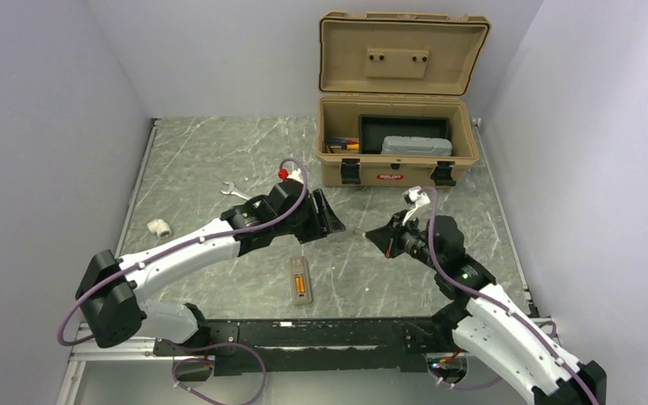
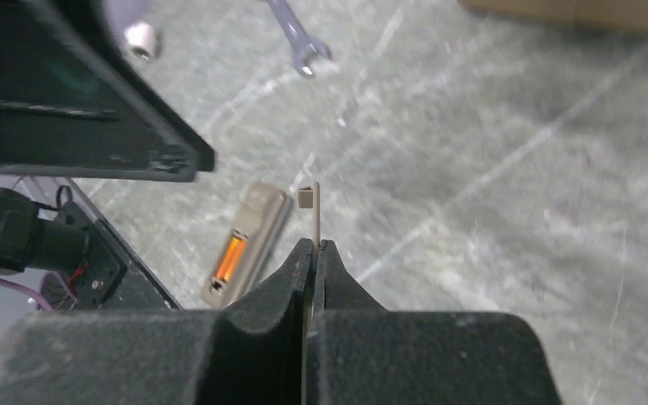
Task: Load the batteries into the remote control
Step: Adjust the battery cover.
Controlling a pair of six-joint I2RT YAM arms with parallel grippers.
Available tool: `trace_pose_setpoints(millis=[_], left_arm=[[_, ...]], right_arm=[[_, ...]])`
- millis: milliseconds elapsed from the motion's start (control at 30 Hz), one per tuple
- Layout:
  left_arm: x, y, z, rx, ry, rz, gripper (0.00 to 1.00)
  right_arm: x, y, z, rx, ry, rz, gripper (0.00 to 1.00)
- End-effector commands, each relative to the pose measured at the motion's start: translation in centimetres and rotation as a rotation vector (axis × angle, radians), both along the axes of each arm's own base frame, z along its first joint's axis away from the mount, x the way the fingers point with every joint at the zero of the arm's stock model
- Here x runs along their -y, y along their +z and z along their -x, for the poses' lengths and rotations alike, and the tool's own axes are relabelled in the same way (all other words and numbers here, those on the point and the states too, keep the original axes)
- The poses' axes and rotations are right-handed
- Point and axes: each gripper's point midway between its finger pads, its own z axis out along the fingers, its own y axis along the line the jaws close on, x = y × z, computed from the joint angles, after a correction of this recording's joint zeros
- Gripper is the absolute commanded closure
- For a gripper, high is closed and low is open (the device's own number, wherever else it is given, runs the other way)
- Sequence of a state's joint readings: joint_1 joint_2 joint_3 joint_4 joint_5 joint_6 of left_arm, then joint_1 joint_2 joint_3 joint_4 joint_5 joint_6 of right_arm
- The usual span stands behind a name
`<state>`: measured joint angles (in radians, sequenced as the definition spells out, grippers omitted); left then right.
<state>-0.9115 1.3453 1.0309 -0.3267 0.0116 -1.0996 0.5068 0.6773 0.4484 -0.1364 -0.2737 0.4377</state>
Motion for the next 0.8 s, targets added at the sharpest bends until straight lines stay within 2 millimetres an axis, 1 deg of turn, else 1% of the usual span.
trace_pose_setpoints(millis=[0, 67, 167, 200, 233, 333, 400, 567, 733, 767], left_arm=[[0.4, 4.9, 1.0, -0.010, -0.029, 0.137, 0.36], [0.2, 6.4, 1.1, -0.014, -0.030, 0.183, 0.30], [0.0, 8.4, 1.2, -0.021, -0.042, 0.262, 0.13], [-0.1, 9.0, 1.3, -0.024, -0.051, 0.283, 0.10], [-0.1, 9.6, 1.4, -0.022, -0.056, 0.297, 0.09], [-0.3, 10.9, 1.8, -0.005, -0.065, 0.322, 0.07], [-0.5, 11.3, 2.0, -0.004, -0.064, 0.338, 0.07], [-0.4, 11.6, 2.3, -0.021, -0.064, 0.374, 0.08], [0.0, 11.5, 2.3, -0.034, -0.071, 0.385, 0.10], [0.0, 11.4, 2.2, -0.037, -0.066, 0.385, 0.11]], right_arm=[[-0.7, 6.2, -0.8, 0.372, 0.016, 0.019, 1.00], [-0.8, 6.9, -0.9, 0.433, 0.010, 0.088, 1.00], [-2.1, 7.7, -0.1, 0.544, 0.102, 0.179, 1.00], [-2.6, 8.1, 0.3, 0.595, 0.136, 0.203, 1.00], [-2.7, 8.6, 0.4, 0.639, 0.134, 0.214, 1.00], [-2.5, 10.4, 0.4, 0.737, 0.096, 0.224, 1.00], [-2.6, 11.2, 0.5, 0.778, 0.105, 0.252, 1.00], [-3.9, 12.1, 1.4, 0.848, 0.170, 0.288, 1.00], [-4.6, 13.8, 2.2, 0.943, 0.156, 0.290, 1.00], [-5.0, 14.1, 2.7, 0.961, 0.171, 0.282, 1.00]])
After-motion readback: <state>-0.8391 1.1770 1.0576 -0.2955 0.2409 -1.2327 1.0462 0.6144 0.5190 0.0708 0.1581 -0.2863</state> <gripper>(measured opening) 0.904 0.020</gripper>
